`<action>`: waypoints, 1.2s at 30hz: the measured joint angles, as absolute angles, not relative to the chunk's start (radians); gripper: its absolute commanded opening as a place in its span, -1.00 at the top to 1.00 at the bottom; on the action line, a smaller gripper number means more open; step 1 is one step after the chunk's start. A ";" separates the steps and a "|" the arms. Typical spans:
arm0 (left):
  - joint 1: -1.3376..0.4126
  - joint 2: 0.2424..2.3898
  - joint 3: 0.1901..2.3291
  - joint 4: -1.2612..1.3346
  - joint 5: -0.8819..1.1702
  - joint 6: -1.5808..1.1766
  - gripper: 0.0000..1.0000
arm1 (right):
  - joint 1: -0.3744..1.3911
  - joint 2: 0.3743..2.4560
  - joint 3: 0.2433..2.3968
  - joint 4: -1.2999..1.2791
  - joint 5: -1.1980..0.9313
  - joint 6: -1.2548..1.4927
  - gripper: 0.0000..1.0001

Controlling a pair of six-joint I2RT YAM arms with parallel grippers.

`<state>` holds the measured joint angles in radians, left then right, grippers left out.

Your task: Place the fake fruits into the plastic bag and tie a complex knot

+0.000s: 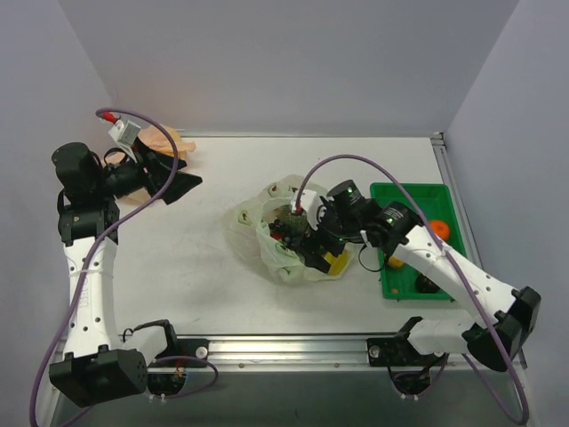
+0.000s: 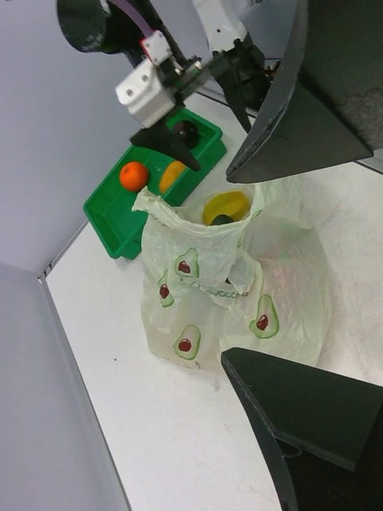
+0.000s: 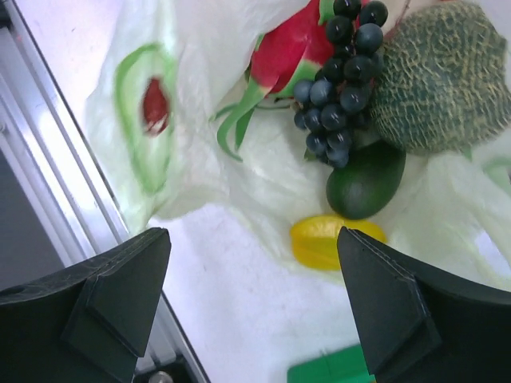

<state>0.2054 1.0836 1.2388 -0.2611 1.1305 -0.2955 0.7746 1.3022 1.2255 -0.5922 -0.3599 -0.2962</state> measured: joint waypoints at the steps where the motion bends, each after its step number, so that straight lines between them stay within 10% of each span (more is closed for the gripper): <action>1: 0.205 1.083 1.239 -0.262 1.148 -0.271 -0.91 | 0.764 1.264 1.215 -0.606 -0.365 -0.305 -0.76; 21: 0.085 1.018 1.172 -0.434 1.135 0.067 -0.89 | 0.104 1.345 1.211 -0.608 -0.559 -0.307 -0.30; 36: -0.058 0.973 1.104 -0.528 1.030 0.196 -0.93 | -0.104 1.548 1.232 -0.522 -0.921 0.240 -0.57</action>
